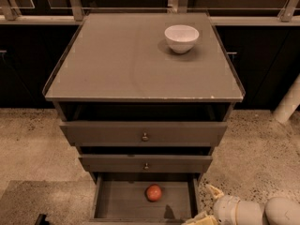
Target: Pick apple from bottom drawer and place on counter
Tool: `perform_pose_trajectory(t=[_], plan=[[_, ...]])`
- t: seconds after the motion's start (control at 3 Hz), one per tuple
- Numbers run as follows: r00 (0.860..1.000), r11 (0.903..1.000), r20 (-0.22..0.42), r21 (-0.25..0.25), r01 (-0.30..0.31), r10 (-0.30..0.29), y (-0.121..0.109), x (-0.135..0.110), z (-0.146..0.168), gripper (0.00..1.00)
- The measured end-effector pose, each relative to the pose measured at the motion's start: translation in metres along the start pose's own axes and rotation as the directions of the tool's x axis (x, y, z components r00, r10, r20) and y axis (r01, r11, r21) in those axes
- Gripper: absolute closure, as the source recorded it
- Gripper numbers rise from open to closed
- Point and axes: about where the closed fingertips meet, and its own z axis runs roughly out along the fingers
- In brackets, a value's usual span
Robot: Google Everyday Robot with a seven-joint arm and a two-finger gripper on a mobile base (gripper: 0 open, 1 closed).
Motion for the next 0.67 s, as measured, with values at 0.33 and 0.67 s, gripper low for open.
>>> perform_pose_trajectory(t=[0.33, 0.67], plan=[[0.998, 0.9985, 0.008, -0.003, -0.055, 0.055, 0.000, 0.021, 0.017, 0.00], [0.985, 0.9847, 0.015, 0.002, -0.174, 0.174, -0.017, 0.063, 0.060, 0.00]])
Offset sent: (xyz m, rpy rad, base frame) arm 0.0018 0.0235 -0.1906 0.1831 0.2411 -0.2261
